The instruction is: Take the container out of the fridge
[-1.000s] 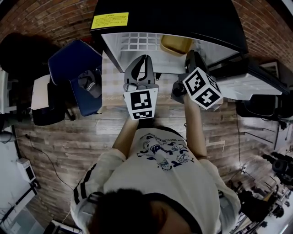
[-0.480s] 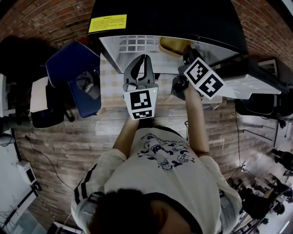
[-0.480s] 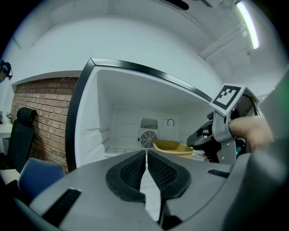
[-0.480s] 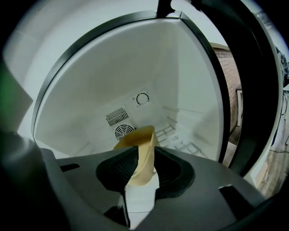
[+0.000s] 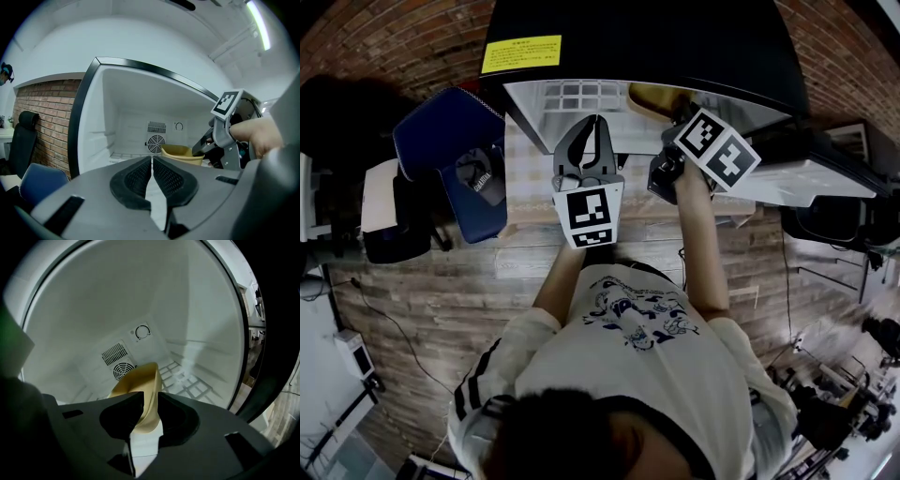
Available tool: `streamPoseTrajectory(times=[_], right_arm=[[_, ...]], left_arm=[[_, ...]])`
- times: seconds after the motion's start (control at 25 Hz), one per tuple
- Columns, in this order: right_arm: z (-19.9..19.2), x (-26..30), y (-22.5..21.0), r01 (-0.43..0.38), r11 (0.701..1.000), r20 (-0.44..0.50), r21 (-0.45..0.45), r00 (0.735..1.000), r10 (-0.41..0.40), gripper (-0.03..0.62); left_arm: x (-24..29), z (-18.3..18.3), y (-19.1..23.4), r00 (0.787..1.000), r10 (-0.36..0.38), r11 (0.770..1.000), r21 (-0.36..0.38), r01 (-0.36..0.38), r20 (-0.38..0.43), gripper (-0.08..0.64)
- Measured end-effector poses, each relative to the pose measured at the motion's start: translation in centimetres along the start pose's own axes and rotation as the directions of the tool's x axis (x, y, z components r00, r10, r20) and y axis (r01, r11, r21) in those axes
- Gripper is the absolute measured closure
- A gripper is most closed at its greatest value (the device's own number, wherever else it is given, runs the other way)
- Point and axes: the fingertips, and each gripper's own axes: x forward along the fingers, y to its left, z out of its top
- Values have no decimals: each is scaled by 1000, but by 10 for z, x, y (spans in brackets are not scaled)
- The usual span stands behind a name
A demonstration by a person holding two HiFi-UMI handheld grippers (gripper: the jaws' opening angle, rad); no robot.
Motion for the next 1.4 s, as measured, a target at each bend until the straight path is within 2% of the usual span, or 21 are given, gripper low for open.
streamPoseTrajectory(times=[0.56,0.84,1.4], right_arm=[[-2,6,0,29,1000,-19,-5,999,-29,508],[-3,5,-2,54,998,-13,-16,998,-54,541],[-12,-11,0,0,1000,-9,13,1000,0,548]], left_arm=[[5,-1,7,1000,19,1000,-6,-19,-5,534],[7,0,7,1000,17,1000,-10,-17,-7,534],[-3,5,1,1000,19,1000,-4,-19,4,534]])
